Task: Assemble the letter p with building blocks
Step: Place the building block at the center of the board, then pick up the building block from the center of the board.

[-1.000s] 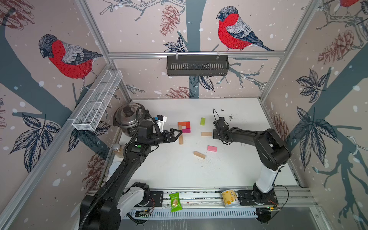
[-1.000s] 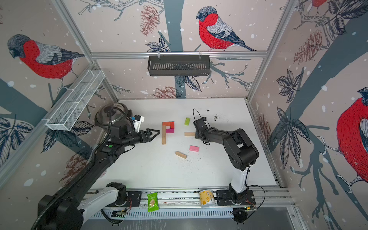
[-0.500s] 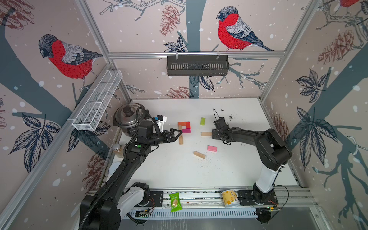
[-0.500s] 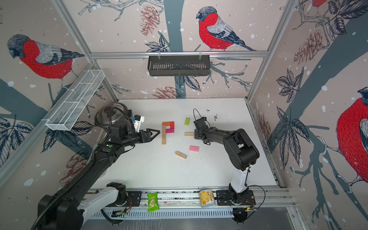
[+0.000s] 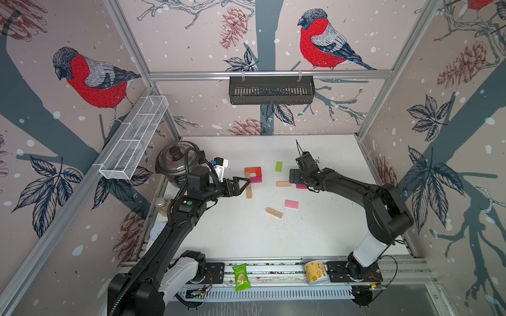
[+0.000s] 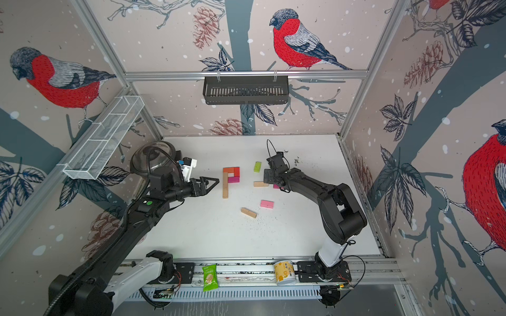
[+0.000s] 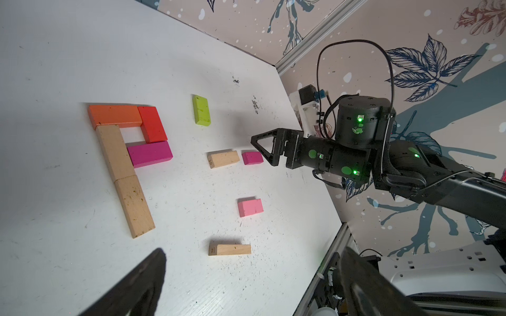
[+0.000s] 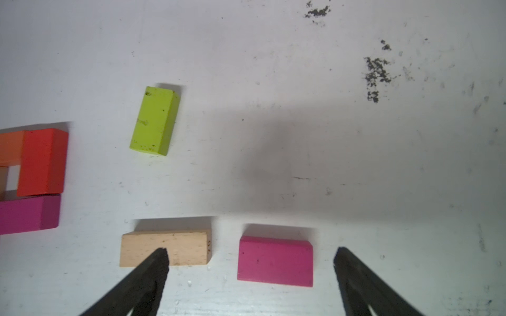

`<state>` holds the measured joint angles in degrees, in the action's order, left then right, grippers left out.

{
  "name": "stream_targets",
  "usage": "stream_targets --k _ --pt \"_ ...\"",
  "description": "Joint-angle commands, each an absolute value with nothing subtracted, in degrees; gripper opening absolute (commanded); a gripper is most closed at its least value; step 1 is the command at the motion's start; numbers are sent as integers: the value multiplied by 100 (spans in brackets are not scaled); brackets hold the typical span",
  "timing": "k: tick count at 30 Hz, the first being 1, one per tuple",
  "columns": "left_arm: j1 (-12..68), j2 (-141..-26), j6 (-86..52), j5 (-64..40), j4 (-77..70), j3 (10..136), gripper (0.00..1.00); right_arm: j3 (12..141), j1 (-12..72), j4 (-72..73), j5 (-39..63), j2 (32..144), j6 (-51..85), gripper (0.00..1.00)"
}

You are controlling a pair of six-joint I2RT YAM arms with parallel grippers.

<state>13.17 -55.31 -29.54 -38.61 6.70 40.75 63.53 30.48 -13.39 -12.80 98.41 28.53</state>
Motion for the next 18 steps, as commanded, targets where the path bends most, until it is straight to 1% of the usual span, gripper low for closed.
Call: stream_targets --k 1,6,10,14,18 --pt "1394 -5306 -2805 -3586 490 4134 98 6712 3090 -1505 -1126 10042 2838 100" --pt "1669 -4954 -2543 -2932 670 4214 98 7559 3171 -1702 -953 10757 2881 100" --pt "1714 -4791 -2321 -2789 826 4101 98 8236 3179 -1870 -906 11385 3017 100" --pt "1692 -4926 -2345 -2784 834 4083 98 8802 3247 -1970 -867 11923 3216 100" --pt "1653 -5112 -2362 -2922 956 4155 98 9363 3296 -2128 -870 12450 3379 95"
